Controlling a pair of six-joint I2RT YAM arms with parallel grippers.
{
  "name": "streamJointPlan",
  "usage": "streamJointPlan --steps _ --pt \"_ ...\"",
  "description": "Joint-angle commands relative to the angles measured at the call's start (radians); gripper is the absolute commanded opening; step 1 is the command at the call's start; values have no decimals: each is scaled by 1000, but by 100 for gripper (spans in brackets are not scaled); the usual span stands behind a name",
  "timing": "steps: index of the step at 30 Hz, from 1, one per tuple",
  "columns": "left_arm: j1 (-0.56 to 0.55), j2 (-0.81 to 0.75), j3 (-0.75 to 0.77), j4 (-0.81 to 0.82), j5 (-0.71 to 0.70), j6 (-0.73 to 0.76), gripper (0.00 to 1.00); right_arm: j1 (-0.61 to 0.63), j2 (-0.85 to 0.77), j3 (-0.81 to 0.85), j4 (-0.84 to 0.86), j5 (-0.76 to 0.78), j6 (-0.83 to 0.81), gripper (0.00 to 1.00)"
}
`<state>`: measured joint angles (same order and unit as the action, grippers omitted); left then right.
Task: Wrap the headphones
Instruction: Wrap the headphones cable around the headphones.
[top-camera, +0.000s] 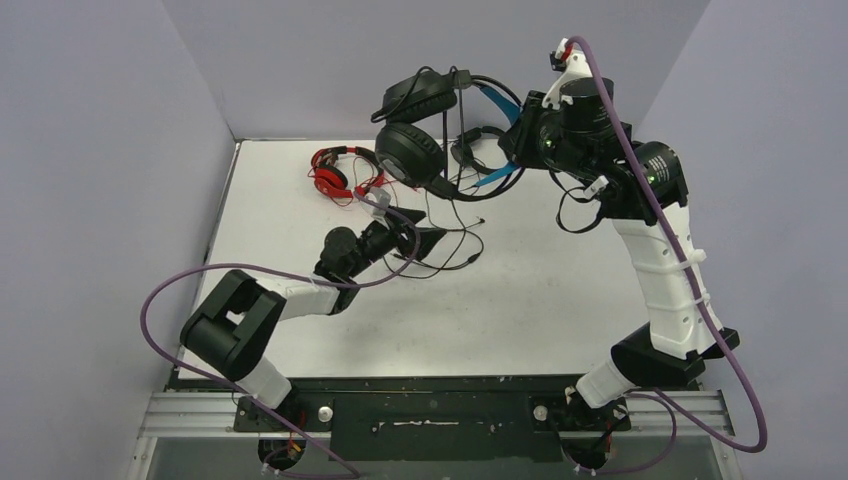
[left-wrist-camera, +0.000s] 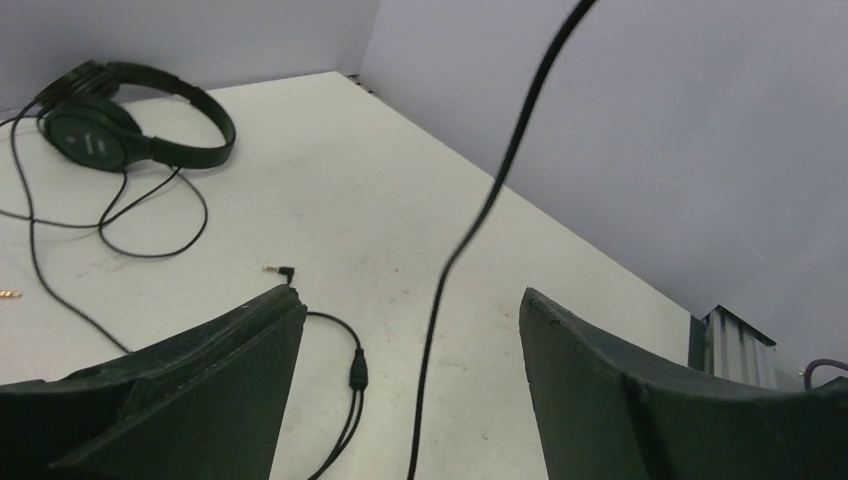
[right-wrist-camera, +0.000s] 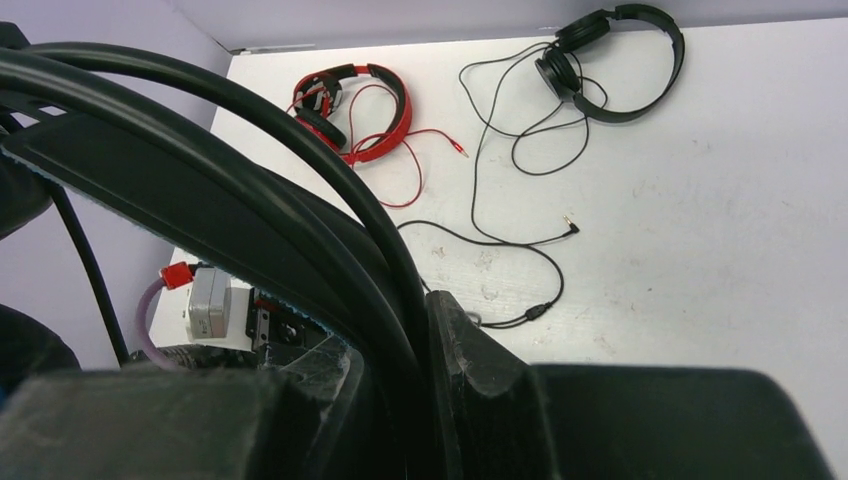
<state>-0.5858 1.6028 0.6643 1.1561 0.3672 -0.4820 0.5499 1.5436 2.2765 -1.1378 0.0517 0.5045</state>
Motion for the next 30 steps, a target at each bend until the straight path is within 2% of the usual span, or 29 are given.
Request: streamJointPlan --steps 1,7,10,13,22,30 --pt "-1 -81 -56 43 -125 43 76 -9 -44 -14 107 -24 51 0" --pt "-48 -102 -80 -23 -143 91 77 -13 -55 -49 128 -34 54 0" --pt "-73 -73 -62 -37 -162 116 90 -14 -58 -60 137 -37 59 0" --pt "-88 -27 -28 -37 -166 130 97 -15 -61 -68 142 -41 63 0" --pt "-102 206 125 63 -165 118 97 -22 -69 -53 137 -44 66 0" --pt "-135 353 223 174 -71 54 95 -32 -68 -29 117 -26 62 0"
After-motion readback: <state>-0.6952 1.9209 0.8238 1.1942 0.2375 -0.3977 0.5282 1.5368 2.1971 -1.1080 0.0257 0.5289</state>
